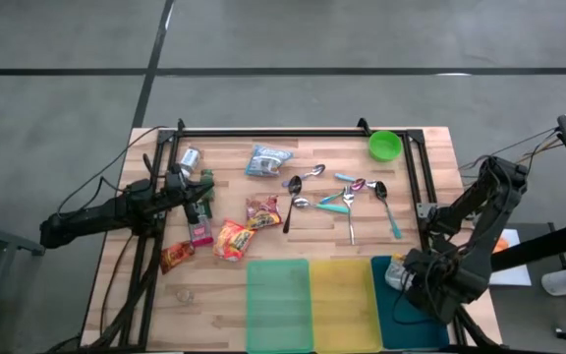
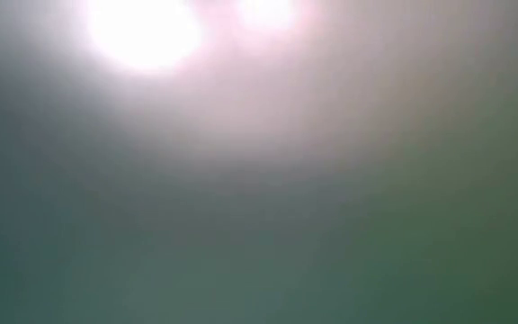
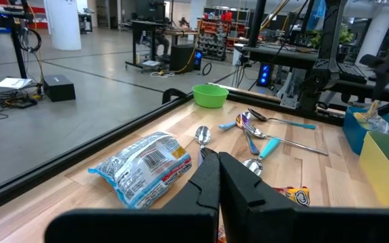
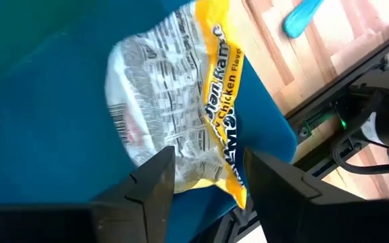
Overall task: Pick & Place Food Item
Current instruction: Put the yellow noodle pack into the blue bin, then put the red noodle pack into the blue bin
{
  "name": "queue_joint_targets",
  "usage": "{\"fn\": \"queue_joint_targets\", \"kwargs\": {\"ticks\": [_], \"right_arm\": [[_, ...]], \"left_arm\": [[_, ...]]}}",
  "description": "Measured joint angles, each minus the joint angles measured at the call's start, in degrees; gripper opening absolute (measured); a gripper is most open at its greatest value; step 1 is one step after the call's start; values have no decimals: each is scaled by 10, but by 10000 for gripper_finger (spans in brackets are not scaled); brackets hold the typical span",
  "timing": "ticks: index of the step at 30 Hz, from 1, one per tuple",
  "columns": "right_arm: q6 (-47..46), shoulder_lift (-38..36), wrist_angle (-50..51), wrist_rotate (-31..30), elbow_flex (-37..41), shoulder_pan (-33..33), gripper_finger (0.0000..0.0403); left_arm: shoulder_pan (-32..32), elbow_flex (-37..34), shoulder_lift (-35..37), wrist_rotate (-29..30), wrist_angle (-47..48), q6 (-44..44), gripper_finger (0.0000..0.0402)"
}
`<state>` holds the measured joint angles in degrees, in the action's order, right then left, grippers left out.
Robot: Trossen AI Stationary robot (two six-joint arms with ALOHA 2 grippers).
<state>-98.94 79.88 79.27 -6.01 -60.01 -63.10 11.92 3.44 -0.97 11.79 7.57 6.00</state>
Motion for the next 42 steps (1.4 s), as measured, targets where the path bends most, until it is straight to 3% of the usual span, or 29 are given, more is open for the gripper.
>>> {"fn": "queue_joint_targets", "kwargs": {"ticks": [6,14,21,30,37,42], "right_arm": [[-1,0,87,-98,-75,0,180],[29,0,108,-410,-103,9,180],[108,-9,107,-502,-85,65,180],[220,-18,61,-512,-47,189,180],[459,-20,-145,-508,-9,299,180],[620,-22,-303,-459,19,372,180]], "left_arm": [[0,0,0,0,0,0,0],[0,0,0,0,0,0,0],[0,0,0,0,0,0,0],[0,0,0,0,0,0,0],[0,0,0,0,0,0,0],[0,0,0,0,0,0,0]]}}
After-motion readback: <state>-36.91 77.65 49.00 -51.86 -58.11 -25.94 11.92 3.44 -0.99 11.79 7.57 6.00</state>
